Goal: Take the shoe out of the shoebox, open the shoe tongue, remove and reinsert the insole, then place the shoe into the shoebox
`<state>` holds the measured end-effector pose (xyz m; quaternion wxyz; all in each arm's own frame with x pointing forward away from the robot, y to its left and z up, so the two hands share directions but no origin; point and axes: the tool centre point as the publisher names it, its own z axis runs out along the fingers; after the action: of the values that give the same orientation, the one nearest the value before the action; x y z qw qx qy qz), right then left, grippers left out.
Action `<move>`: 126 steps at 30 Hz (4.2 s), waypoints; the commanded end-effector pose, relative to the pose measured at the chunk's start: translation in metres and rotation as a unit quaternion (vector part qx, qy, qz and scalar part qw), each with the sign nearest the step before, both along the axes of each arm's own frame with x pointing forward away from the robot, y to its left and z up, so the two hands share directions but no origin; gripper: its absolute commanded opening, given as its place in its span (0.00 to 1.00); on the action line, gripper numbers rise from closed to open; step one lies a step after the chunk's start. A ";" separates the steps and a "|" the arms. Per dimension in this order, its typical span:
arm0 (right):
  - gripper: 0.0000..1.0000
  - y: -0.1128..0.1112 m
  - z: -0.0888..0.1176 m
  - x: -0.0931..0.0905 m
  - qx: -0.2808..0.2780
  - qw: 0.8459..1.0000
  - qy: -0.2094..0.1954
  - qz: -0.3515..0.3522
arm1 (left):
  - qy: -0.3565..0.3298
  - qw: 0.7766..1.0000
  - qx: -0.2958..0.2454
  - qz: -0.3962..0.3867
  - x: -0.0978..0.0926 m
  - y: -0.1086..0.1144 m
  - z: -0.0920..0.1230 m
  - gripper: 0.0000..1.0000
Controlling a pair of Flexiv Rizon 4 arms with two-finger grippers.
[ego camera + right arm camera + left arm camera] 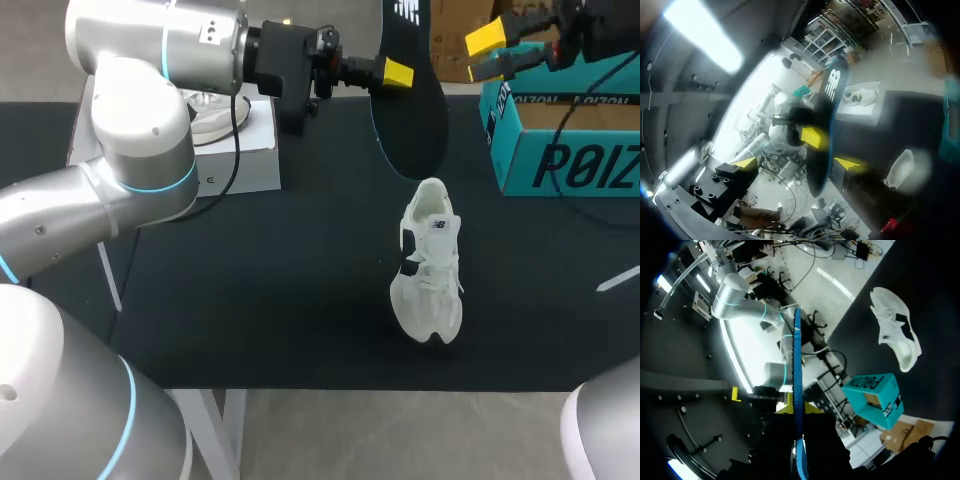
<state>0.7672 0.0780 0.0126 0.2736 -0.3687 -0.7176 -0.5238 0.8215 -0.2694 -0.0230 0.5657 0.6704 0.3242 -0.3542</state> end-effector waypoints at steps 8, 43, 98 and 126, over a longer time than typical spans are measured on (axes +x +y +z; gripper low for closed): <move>1.00 0.014 -0.012 0.015 0.023 1.000 -0.007 0.014 | -0.001 1.000 0.000 0.000 0.000 -0.001 0.000 0.00; 0.04 0.042 -0.028 0.040 0.015 1.000 -0.003 0.015 | -0.001 1.000 0.000 0.000 0.000 -0.001 0.000 0.00; 0.00 0.003 -0.043 0.037 -0.012 1.000 0.002 -0.028 | 0.132 0.986 0.097 0.010 0.006 0.034 -0.016 1.00; 0.00 -0.008 -0.047 0.027 -0.019 0.999 0.007 -0.041 | 0.216 0.910 0.348 0.062 0.009 0.107 -0.033 1.00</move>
<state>0.7955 0.0694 -0.0348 0.2514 -0.4050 -0.7095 -0.5190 0.8367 -0.1695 -0.0636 0.2558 0.6858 0.5633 -0.3832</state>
